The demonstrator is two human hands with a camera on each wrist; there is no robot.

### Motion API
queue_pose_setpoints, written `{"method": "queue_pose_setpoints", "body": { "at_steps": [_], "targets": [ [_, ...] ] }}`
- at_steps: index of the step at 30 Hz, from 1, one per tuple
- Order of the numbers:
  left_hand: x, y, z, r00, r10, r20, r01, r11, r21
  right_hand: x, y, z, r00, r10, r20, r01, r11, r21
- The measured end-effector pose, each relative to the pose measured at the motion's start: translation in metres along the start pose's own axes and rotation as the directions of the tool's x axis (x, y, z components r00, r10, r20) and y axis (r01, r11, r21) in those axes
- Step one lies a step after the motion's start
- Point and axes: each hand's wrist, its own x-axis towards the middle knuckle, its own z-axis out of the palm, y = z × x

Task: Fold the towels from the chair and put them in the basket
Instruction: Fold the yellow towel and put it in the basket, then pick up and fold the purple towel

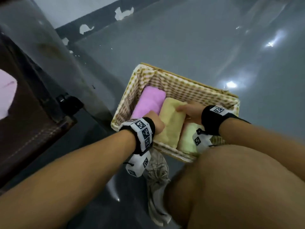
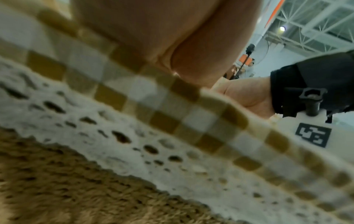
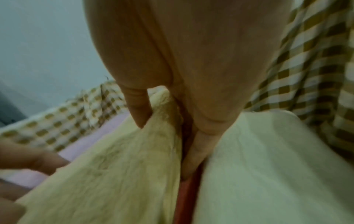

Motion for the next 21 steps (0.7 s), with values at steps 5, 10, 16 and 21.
{"method": "queue_pose_setpoints", "body": {
  "at_steps": [5,10,16,21],
  "targets": [
    [0.005,-0.001,0.005,1.0,0.0,0.007,0.0,1.0,0.004,0.011,0.004,0.001,0.999,-0.044,0.005,0.044,0.992,-0.12],
    [-0.007,-0.002,-0.015,0.997,0.07,0.025,-0.066,0.99,-0.124,-0.009,-0.032,-0.007,0.971,-0.24,-0.009,0.175,0.735,-0.655],
    [-0.049,-0.011,-0.089,0.959,0.27,-0.09,-0.284,0.917,-0.281,-0.073,-0.105,0.023,0.919,-0.316,0.236,0.377,0.528,-0.761],
    [-0.118,-0.056,-0.178,0.919,0.318,-0.233,-0.375,0.887,-0.269,-0.15,-0.175,0.102,0.808,-0.328,0.49,0.588,0.399,-0.704]
  ]
}}
